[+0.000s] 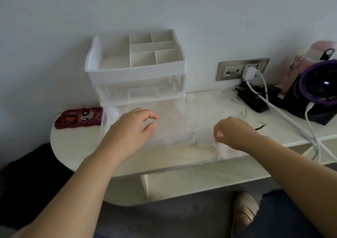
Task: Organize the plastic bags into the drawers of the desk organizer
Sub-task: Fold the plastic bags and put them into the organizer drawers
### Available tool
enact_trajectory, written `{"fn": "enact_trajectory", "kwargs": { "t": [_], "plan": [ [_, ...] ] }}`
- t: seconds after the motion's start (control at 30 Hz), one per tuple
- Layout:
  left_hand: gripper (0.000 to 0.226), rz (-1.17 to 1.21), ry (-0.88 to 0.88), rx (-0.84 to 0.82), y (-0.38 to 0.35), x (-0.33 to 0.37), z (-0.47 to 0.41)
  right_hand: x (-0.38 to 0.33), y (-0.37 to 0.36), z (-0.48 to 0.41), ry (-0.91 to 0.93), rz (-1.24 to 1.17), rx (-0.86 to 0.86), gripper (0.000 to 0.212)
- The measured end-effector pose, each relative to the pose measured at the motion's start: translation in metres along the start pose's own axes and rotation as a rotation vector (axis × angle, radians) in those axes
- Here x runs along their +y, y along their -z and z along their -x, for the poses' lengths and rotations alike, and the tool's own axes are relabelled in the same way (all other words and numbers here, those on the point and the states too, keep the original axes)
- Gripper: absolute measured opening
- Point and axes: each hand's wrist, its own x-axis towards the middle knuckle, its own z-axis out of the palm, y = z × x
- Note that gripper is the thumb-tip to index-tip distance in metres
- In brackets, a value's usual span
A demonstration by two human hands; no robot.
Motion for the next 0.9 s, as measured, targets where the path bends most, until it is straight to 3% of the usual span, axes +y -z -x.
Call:
{"fn": "enact_trajectory", "kwargs": {
  "t": [0.13,0.27,0.33,0.4,0.5,0.6,0.67,0.7,0.77,0.9],
  "plan": [
    [0.021,-0.006,-0.012,0.007,0.001,0.001,0.001,-0.002,0.006,0.007,-0.002,-0.015,-0.007,0.016],
    [0.021,-0.035,-0.038,0.048,0.003,0.003,0.001,0.008,0.032,0.017,-0.01,-0.246,-0.034,0.016],
    [0.02,-0.038,-0.082,0.101,0.004,0.006,0.001,0.013,0.049,0.025,-0.043,-0.5,-0.022,0.02],
    [0.018,0.041,-0.12,0.16,0.005,0.012,0.001,0.009,0.062,0.031,-0.076,-0.937,0.037,0.016],
    [0.013,0.474,-0.073,0.111,0.009,0.023,0.001,-0.017,0.078,0.038,-0.011,-1.274,0.302,0.015],
    [0.059,1.079,0.068,-0.123,0.016,0.025,-0.001,-0.063,0.088,0.04,0.101,-1.192,0.494,0.015],
    [0.088,1.273,0.121,-0.229,0.023,0.02,-0.003,-0.096,0.086,0.036,0.144,-1.051,0.512,0.016],
    [0.092,1.302,0.113,-0.267,0.026,0.017,-0.003,-0.111,0.083,0.032,0.162,-0.982,0.519,0.018],
    [0.08,1.295,0.092,-0.278,0.031,0.011,-0.002,-0.136,0.074,0.022,0.205,-0.911,0.528,0.022],
    [0.05,1.161,0.239,-0.179,0.037,-0.007,-0.003,-0.156,0.06,0.002,0.235,-0.839,0.421,0.017]
  ]
}}
